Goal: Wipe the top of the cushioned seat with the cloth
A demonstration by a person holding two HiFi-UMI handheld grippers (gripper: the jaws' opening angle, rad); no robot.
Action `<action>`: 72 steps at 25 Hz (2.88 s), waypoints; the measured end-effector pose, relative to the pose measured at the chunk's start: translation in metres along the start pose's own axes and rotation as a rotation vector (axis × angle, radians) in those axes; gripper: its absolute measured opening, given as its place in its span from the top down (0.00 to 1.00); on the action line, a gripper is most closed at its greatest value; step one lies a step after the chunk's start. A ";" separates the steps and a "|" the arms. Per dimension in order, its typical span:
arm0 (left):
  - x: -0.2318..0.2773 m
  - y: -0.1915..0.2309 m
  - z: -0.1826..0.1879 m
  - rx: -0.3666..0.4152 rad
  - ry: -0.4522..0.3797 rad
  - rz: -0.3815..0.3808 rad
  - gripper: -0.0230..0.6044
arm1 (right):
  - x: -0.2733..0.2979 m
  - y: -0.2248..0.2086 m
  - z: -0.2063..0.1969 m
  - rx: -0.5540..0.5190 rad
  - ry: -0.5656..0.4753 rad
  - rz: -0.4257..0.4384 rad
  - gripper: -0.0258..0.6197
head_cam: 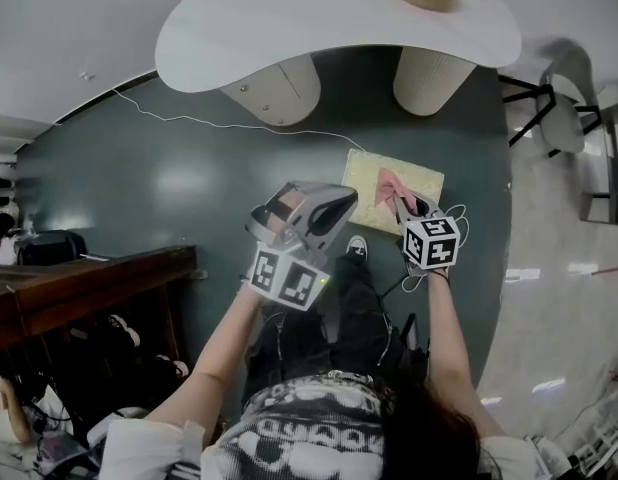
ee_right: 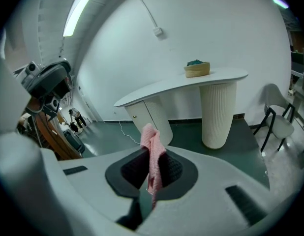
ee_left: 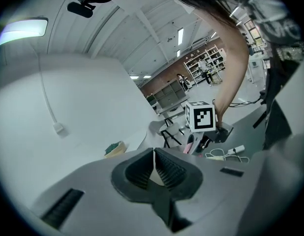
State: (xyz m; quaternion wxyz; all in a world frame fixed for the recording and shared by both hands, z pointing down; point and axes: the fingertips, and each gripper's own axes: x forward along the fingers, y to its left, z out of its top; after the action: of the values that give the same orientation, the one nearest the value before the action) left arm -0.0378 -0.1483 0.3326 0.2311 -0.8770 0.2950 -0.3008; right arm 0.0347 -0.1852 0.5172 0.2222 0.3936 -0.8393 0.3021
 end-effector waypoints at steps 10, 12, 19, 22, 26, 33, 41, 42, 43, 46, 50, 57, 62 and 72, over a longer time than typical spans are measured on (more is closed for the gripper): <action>0.036 -0.010 -0.079 0.012 -0.029 -0.044 0.94 | 0.106 -0.041 -0.060 0.061 0.101 -0.043 0.94; 0.041 -0.014 -0.098 0.010 -0.024 -0.041 0.94 | 0.131 -0.044 -0.073 0.051 0.127 -0.041 0.94; 0.054 -0.028 -0.149 0.090 -0.034 -0.072 0.94 | 0.198 -0.050 -0.110 0.086 0.173 -0.042 0.94; 0.056 -0.035 -0.165 0.117 -0.030 -0.084 0.94 | 0.224 -0.050 -0.120 0.099 0.182 -0.043 0.94; 0.058 -0.046 -0.178 0.122 -0.030 -0.104 0.94 | 0.249 -0.057 -0.125 0.115 0.179 -0.057 0.94; 0.059 -0.062 -0.196 0.133 -0.014 -0.141 0.94 | 0.288 -0.072 -0.137 0.152 0.199 -0.108 0.94; 0.070 -0.067 -0.197 0.110 -0.012 -0.161 0.94 | 0.249 -0.138 -0.174 0.101 0.290 -0.262 0.94; 0.073 -0.067 -0.195 0.108 -0.013 -0.163 0.94 | 0.239 -0.150 -0.178 0.106 0.297 -0.282 0.94; 0.075 -0.068 -0.193 0.105 -0.016 -0.165 0.94 | 0.229 -0.161 -0.183 0.107 0.306 -0.303 0.94; 0.081 -0.074 -0.187 0.096 -0.023 -0.176 0.94 | 0.200 -0.191 -0.196 0.089 0.343 -0.356 0.94; 0.090 -0.083 -0.182 0.097 -0.026 -0.199 0.94 | 0.161 -0.230 -0.211 0.105 0.370 -0.428 0.94; 0.107 -0.090 -0.165 0.103 -0.048 -0.217 0.94 | 0.102 -0.282 -0.234 0.195 0.376 -0.538 0.94; 0.110 -0.091 -0.160 0.106 -0.050 -0.222 0.94 | 0.093 -0.282 -0.226 0.180 0.351 -0.523 0.94; 0.088 -0.083 -0.172 0.096 -0.023 -0.211 0.94 | 0.164 -0.163 -0.163 0.110 0.214 -0.241 0.94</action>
State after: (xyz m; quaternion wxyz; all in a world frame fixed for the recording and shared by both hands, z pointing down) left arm -0.0639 -0.1855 0.5379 0.2433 -0.8945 0.1835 -0.3271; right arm 0.0890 -0.2429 0.7887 0.3228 0.4686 -0.7398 0.3590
